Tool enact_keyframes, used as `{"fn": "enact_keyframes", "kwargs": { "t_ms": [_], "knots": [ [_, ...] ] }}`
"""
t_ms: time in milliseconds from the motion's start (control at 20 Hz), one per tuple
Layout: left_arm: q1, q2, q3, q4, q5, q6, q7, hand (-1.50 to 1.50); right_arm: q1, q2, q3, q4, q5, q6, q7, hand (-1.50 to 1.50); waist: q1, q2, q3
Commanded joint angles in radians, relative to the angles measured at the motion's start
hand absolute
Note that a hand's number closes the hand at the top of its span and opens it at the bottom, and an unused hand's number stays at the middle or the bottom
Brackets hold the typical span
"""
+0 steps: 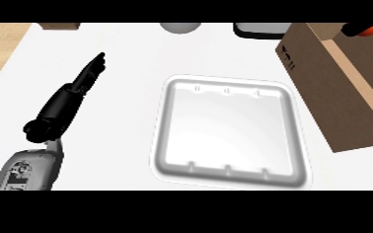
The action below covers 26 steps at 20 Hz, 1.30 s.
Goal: Pick the tomato from the tray and place it in the cardboard box
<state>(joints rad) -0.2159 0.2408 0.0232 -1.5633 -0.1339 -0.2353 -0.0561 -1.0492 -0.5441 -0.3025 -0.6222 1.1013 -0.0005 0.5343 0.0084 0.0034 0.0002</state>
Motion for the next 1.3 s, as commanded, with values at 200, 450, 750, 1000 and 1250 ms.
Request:
{"fn": "enact_keyframes", "kwargs": {
  "t_ms": [200,450,750,1000,1250],
  "knots": [
    [-0.01,-0.006,0.006,0.024,-0.005,-0.005,-0.004,0.0,-0.015,-0.123,-0.042,0.125,-0.081,0.271,-0.104,1.5,0.002,0.0,0.0],
    [-0.009,-0.022,-0.005,0.018,-0.03,0.018,-0.008,0.0,0.11,-0.165,-0.078,0.189,-0.132,0.303,-0.263,-1.5,-0.002,0.001,0.001],
    [0.026,0.009,0.023,-0.003,0.008,-0.034,-0.026,0.0,0.134,-0.104,-0.113,0.099,-0.209,0.217,-0.402,-1.5,-0.002,-0.002,0.001],
    [0.011,-0.019,0.01,0.015,-0.018,0.006,-0.007,0.0,0.038,-0.057,-0.385,0.023,-0.457,0.007,-0.457,-1.5,-0.015,-0.004,0.006],
    [0.038,-0.018,0.001,-0.01,-0.021,-0.002,-0.009,0.0,0.077,-0.058,-0.577,0.017,-0.623,-0.097,-0.469,-1.5,-0.009,-0.005,0.002]
  ]
}}
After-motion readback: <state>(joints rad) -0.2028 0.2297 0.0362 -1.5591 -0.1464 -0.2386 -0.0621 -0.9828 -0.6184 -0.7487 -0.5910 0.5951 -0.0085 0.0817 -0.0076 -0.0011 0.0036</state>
